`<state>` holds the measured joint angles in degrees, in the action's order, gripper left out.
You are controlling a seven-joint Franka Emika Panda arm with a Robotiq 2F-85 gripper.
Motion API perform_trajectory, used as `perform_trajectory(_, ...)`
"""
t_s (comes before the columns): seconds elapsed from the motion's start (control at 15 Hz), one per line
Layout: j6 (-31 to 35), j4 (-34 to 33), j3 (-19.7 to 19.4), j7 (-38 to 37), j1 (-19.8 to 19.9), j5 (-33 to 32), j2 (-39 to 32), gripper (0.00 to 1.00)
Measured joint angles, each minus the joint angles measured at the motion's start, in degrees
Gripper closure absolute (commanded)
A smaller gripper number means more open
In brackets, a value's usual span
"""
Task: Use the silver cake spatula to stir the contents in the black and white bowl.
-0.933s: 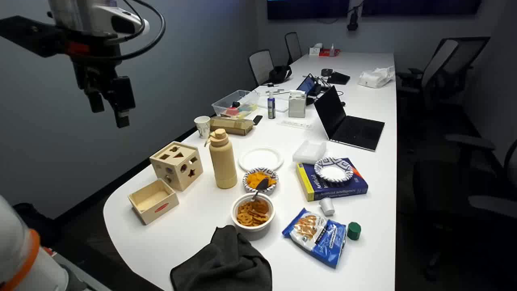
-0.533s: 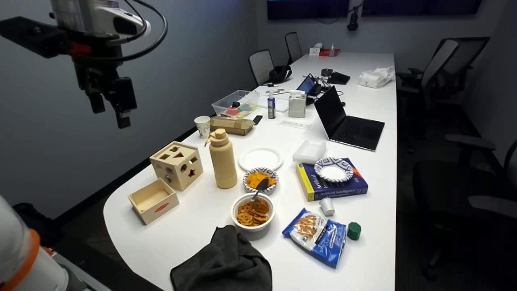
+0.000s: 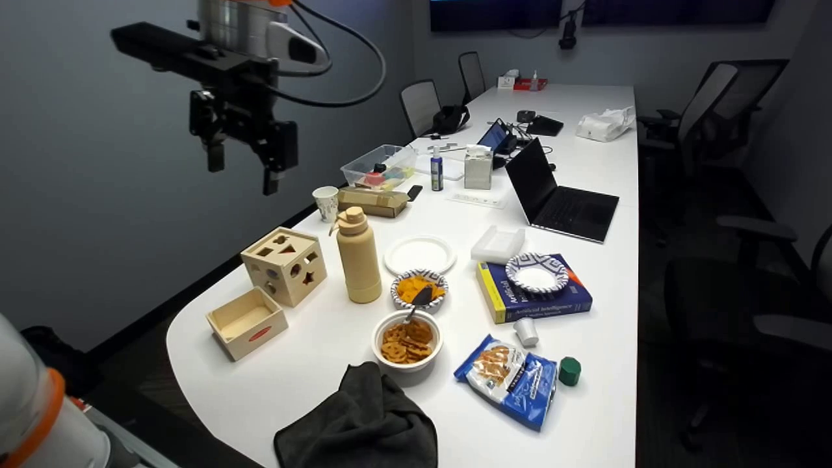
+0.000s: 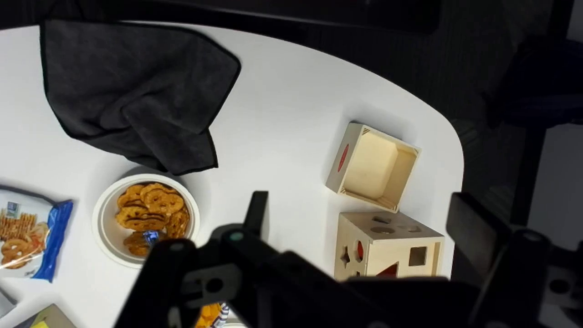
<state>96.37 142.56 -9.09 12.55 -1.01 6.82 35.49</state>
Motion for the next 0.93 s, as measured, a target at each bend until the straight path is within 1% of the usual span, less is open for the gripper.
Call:
perform_trajectory(0.2, 0.54, -6.85, -4.86, 7.54, -0.5, 0.17, -10.46, 0.0)
perform_trajectory(0.33, 1.49, -11.42, -7.84, 11.56, -0.79, 1.49, -17.42, 0.0)
perform_trajectory(0.53, 3.85, -18.02, -11.55, 16.88, -0.77, 7.28, -28.18, 0.0)
perform_trajectory(0.6, 4.13, -20.09, -11.9, 18.79, 0.13, 10.11, -31.92, 0.0)
perform_trajectory(0.73, 4.17, -23.78, -11.07, 22.07, 3.34, 15.46, -39.21, 0.0)
perform_trajectory(0.93, 4.11, -28.0, -8.37, 25.12, 9.2, 20.71, -49.08, 0.0)
